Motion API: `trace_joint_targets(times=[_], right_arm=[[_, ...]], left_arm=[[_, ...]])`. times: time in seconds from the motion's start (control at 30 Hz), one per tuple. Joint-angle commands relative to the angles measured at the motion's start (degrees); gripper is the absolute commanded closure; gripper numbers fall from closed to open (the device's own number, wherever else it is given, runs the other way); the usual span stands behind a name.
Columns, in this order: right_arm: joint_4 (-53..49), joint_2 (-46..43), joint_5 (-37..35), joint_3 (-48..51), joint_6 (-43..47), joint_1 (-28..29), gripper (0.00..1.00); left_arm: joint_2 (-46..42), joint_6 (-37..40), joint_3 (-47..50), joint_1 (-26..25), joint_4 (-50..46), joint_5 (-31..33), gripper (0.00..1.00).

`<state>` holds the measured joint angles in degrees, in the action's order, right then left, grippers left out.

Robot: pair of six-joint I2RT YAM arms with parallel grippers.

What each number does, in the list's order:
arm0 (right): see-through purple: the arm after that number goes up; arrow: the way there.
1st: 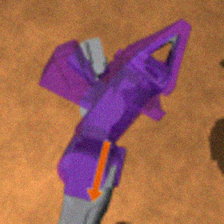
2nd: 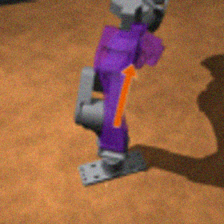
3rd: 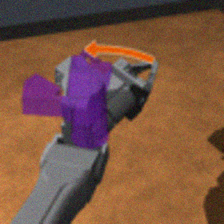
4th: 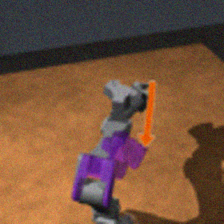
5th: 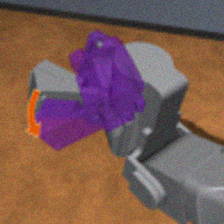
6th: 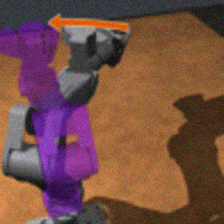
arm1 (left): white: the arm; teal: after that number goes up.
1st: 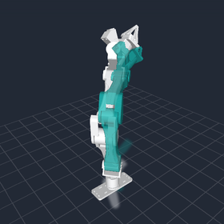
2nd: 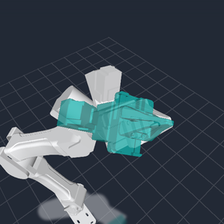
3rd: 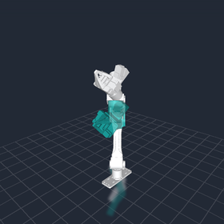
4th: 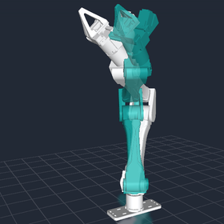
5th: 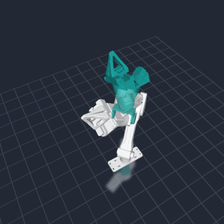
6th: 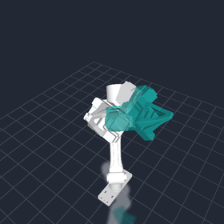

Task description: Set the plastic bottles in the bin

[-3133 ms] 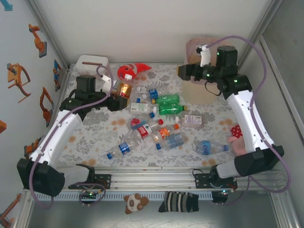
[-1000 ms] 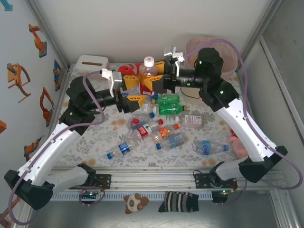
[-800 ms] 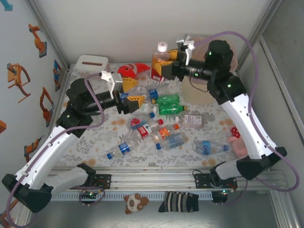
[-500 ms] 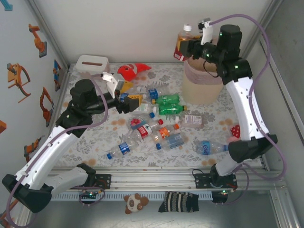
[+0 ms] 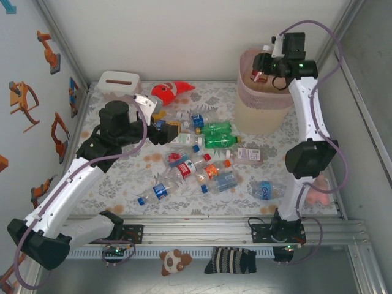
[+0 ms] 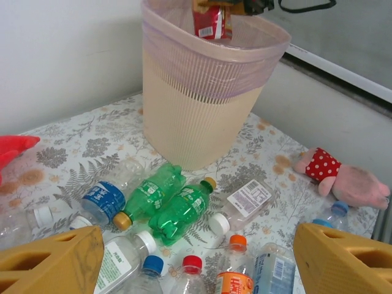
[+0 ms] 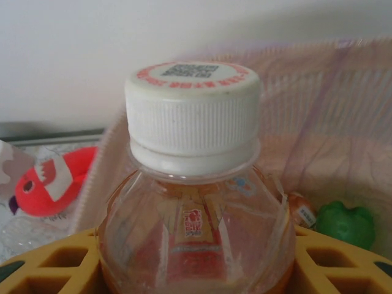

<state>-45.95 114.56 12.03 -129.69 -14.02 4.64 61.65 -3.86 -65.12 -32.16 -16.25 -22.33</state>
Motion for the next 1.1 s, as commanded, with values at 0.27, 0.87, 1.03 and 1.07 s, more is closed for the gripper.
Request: trace_joint_targets(times=[0.27, 0.87, 1.03, 1.07], right_arm=[[-6.7, 9.9, 4.4, -3.8, 2.9, 0.3, 0.52], [-16.6, 20.6, 5.1, -5.8, 7.2, 0.5, 0.36], [-16.6, 17.9, 4.8, -5.8, 7.3, 0.5, 0.21], [-16.5, 17.1, 4.8, -5.9, 7.2, 0.5, 0.20]], left_arm=[[0.8, 1.4, 0.9, 0.8, -1.6, -1.5, 0.20], [4.2, 1.7, 0.6, 0.9, -4.4, -4.4, 0.20], [4.9, 1.4, 0.5, 0.8, -4.3, -4.6, 0.21], [5.0, 1.4, 0.6, 0.8, -4.1, -4.6, 0.21]])
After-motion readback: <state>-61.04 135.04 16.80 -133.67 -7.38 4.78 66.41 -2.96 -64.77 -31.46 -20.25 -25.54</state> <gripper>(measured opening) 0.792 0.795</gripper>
